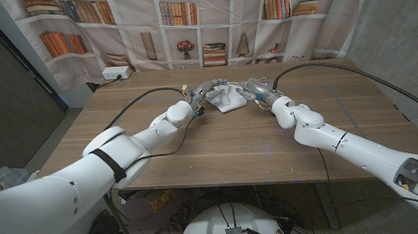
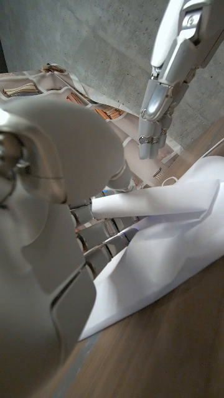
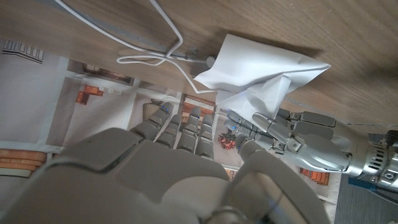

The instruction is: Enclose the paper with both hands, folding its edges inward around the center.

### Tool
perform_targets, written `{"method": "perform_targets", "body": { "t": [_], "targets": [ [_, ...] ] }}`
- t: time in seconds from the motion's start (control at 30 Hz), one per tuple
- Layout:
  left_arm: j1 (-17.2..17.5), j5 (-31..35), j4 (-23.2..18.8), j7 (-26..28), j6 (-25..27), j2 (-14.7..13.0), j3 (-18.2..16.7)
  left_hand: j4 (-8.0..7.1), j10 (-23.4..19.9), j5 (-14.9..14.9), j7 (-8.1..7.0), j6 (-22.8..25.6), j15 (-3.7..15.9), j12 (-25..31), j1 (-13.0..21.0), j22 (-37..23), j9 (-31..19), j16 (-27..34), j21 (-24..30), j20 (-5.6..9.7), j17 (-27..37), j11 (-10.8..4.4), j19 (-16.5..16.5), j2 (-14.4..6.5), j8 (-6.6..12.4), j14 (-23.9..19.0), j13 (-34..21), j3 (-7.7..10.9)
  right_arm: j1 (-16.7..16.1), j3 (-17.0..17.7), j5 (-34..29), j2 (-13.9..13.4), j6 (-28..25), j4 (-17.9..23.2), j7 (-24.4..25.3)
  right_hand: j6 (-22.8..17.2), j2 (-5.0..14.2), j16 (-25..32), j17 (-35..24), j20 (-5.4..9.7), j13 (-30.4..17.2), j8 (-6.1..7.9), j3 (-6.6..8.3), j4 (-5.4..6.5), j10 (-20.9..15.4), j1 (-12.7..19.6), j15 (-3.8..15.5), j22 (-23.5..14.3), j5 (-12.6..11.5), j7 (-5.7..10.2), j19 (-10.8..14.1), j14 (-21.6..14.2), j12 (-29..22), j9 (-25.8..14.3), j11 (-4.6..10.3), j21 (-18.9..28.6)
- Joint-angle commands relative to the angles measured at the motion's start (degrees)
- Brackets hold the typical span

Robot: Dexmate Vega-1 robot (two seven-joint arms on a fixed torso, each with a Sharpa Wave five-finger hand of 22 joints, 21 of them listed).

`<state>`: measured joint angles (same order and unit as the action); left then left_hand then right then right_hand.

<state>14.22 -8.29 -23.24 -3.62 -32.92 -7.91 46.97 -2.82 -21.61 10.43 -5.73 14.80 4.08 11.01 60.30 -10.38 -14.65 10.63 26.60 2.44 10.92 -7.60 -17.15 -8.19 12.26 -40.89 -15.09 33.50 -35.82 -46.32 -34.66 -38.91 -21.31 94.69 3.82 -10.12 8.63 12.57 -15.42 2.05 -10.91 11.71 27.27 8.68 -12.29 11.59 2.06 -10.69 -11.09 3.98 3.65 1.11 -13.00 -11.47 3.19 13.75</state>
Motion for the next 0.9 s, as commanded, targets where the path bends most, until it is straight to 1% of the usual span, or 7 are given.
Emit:
{"method": "perform_targets", "body": {
  "t": [0.03, 0.13, 0.17, 0.27, 0.5, 0.6, 0.9],
  "targets": [
    [-0.9, -1.79, 1.32, -2.29, 1.1, 0.3, 0.47, -1.06, 1.29, 0.43, -0.64, -1.05, 7.46, -0.02, -2.52, -0.04, -0.05, -0.01, -0.32, 2.88, -0.17, -0.33, 0.27, 1.12, -0.5, 0.74, 0.28, -0.84, -3.16, 3.31, 1.68, -1.8, -3.75, 5.32, 2.44, 0.16, 2.47, -0.02, -0.1, 4.27, -0.06, -0.2, 0.26, -0.35, 0.16, 0.15, 3.89, -0.12, -0.27, -0.06, 0.54, -0.14, 0.22, -0.06, -0.03, -0.04],
    [-0.93, -2.31, 1.44, -3.36, 1.33, 0.11, 0.4, -2.11, 1.73, 0.31, -1.61, -1.33, 7.17, 0.11, -5.24, -0.01, 0.11, 0.06, -0.5, 3.0, -0.19, -0.82, 0.06, 2.9, -0.46, 1.02, 0.59, -2.4, -3.57, 3.6, 2.01, -1.84, -4.25, 5.99, 2.78, 0.13, 2.49, -0.01, -0.08, 4.25, -0.06, -0.18, 0.3, -0.36, 0.16, 0.19, 3.9, -0.12, -0.27, -0.03, 0.57, -0.17, 0.21, -0.06, -0.07, -0.05],
    [-0.96, -2.66, 1.54, -3.93, 1.57, 0.11, 0.27, -3.94, 2.2, 0.09, -1.96, -2.19, 7.19, 0.21, -9.08, -0.01, 0.34, 0.42, -0.72, 3.33, -0.03, -1.17, -0.24, 4.44, -0.62, 0.74, 0.95, -4.54, -3.63, 3.56, 1.98, -1.92, -4.32, 6.19, 2.8, 0.12, 2.49, -0.01, -0.07, 4.25, -0.06, -0.18, 0.31, -0.36, 0.11, 0.21, 3.87, -0.12, -0.27, -0.05, 0.56, -0.17, 0.19, -0.06, -0.1, -0.07],
    [-0.89, -3.21, 1.65, -4.2, 1.79, 0.07, 0.07, -6.65, 3.12, -0.3, -2.49, -3.01, 7.03, 0.32, -15.86, -0.04, 0.75, 0.53, -1.41, 2.65, 0.12, -0.87, -0.11, 5.96, -0.64, 1.12, 1.55, -7.91, -3.85, 3.45, 1.86, -1.99, -4.91, 6.94, 2.73, 0.08, 2.49, 0.0, -0.05, 4.21, -0.06, -0.16, 0.32, -0.35, 0.1, 0.23, 3.9, -0.12, -0.26, -0.04, 0.58, -0.2, 0.19, -0.06, -0.1, -0.08],
    [-0.64, -4.16, 1.67, -3.7, 1.14, -0.11, -0.52, -7.51, 5.37, -0.43, -4.5, -8.57, 5.29, 0.23, -28.55, -0.09, 1.75, 0.88, -2.65, 0.9, 0.24, -0.54, -0.61, 9.31, -1.74, 0.74, 2.57, -14.63, -3.76, 2.87, 1.46, -2.13, -5.8, 7.71, 1.95, 0.06, 2.45, 0.01, -0.03, 4.11, -0.06, -0.14, 0.32, -0.32, 0.08, 0.24, 3.9, -0.12, -0.24, 0.0, 0.59, -0.22, 0.18, -0.06, -0.06, -0.11],
    [-0.55, -4.24, 1.57, -3.73, 0.6, -0.31, -0.6, -7.33, 5.8, -0.23, -5.11, -10.46, 5.15, 0.19, -30.26, -0.07, 1.97, 1.01, -2.91, 0.75, 0.22, -0.42, -0.69, 9.66, -2.1, 0.34, 2.74, -15.51, -3.71, 2.71, 1.37, -2.17, -6.02, 7.9, 1.71, 0.02, 2.43, 0.01, -0.03, 4.07, -0.06, -0.12, 0.3, -0.29, 0.02, 0.22, 3.86, -0.12, -0.23, 0.02, 0.59, -0.21, 0.15, -0.06, -0.12, -0.12],
    [-0.52, -4.15, 1.31, -4.32, -0.37, -0.31, -0.67, -6.95, 6.54, 0.04, -5.17, -12.16, 5.3, 0.13, -31.79, -0.03, 2.31, 0.45, -3.4, 0.32, 0.15, -0.14, -0.52, 9.58, -2.03, 1.58, 2.96, -16.14, -4.59, 2.95, 1.23, -3.05, -6.67, 9.64, 1.37, -0.04, 2.36, 0.02, -0.03, 3.98, -0.06, -0.1, 0.23, -0.19, -0.05, 0.15, 3.84, -0.12, -0.19, 0.12, 0.6, -0.21, 0.11, -0.06, -0.17, -0.17]
  ]
}}
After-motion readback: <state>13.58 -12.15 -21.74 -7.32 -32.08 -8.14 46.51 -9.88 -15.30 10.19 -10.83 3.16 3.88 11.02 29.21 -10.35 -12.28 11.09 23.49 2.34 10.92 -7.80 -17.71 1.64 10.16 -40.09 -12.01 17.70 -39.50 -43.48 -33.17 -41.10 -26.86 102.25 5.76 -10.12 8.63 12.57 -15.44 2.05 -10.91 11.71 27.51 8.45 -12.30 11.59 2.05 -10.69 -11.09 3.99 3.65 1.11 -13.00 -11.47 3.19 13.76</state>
